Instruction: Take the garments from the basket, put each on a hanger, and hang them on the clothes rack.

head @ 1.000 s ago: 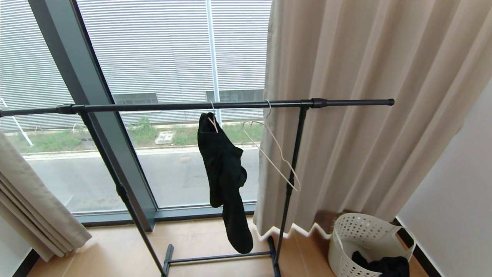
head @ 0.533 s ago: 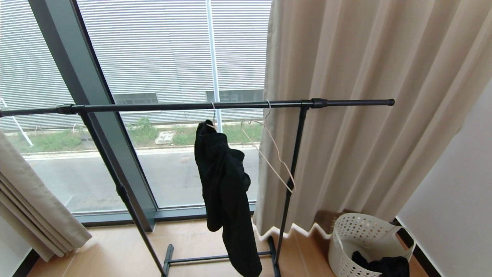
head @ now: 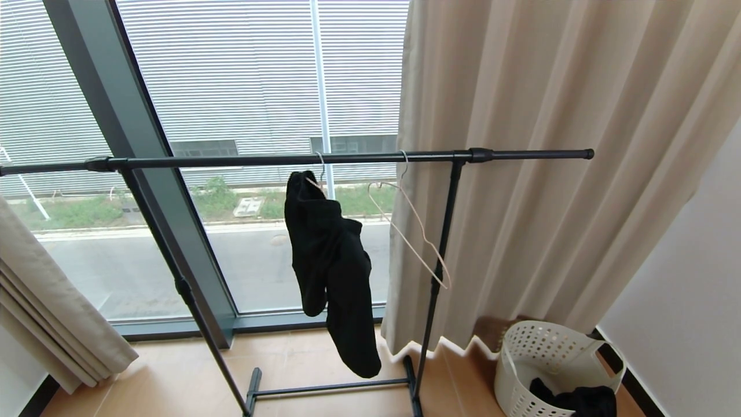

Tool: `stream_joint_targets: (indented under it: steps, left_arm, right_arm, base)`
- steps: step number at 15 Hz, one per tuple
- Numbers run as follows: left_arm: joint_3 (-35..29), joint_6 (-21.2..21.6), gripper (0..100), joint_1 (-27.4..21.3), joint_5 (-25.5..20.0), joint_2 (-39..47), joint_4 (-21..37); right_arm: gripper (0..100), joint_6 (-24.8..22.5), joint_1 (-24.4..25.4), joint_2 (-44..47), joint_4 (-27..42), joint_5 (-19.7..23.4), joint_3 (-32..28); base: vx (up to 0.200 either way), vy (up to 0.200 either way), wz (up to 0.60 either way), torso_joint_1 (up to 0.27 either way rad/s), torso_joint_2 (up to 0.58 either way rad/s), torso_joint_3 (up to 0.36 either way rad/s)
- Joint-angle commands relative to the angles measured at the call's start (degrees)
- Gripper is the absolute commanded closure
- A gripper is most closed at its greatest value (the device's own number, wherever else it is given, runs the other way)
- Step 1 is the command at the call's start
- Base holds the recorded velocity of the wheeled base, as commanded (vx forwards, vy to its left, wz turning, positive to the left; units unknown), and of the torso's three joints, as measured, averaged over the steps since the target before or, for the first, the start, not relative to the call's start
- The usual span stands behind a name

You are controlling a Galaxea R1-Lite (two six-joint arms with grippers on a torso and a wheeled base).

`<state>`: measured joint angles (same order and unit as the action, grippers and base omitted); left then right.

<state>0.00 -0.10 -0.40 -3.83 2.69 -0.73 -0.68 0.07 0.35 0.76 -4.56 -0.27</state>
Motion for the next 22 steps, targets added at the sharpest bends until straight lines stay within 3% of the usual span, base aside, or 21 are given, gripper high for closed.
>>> stream_joint_targets:
  steps: [1, 3, 5, 7, 9, 11, 22]
  left_arm:
    - [-0.18, 0.10, 0, -0.13, -0.57, -1.90, 0.47]
    - [-0.26, 0.19, 0, 0.05, -1.36, -2.52, 0.47]
    - [-0.53, 2.73, 0, 0.05, -6.46, -2.52, 1.08]
    - [-0.62, 3.00, 0, 0.05, -7.16, -2.52, 1.43]
    - [-0.62, 1.86, 0, 0.14, -6.28, -2.52, 1.43]
    - [-0.35, 0.36, 0, 0.58, -0.92, -2.61, 1.26]
    - [-0.35, -0.25, 0, 0.49, -0.92, -2.61, 1.08]
  right_arm:
    - [0, -0.02, 0.01, 0.09, -0.14, 0.08, 0.09]
    - [0, 0.07, 0.01, 0.09, -0.05, 0.52, 0.00]
    - [0, 0.16, 0.01, 0.09, 0.12, 3.42, -0.08]
    - [0, 0.16, 0.01, 0.09, 0.12, 3.94, -0.08]
    - [0, 0.24, 0.01, 0.09, 0.12, 3.94, -0.08]
    - [0, 0.24, 0.01, 0.09, 0.12, 3.94, -0.08]
    - [0, 0.07, 0.01, 0.17, 0.39, 4.03, -0.17]
  base:
    - [0.000, 0.000, 0.00, 0.000, 0.00, 0.000]
    - [0.000, 0.000, 0.00, 0.000, 0.00, 0.000]
    - [0.000, 0.000, 0.00, 0.000, 0.00, 0.000]
    - [0.000, 0.000, 0.00, 0.000, 0.00, 0.000]
    - [0.000, 0.000, 0.00, 0.000, 0.00, 0.000]
    - [0.000, 0.000, 0.00, 0.000, 0.00, 0.000]
    - [0.000, 0.000, 0.00, 0.000, 0.00, 0.000]
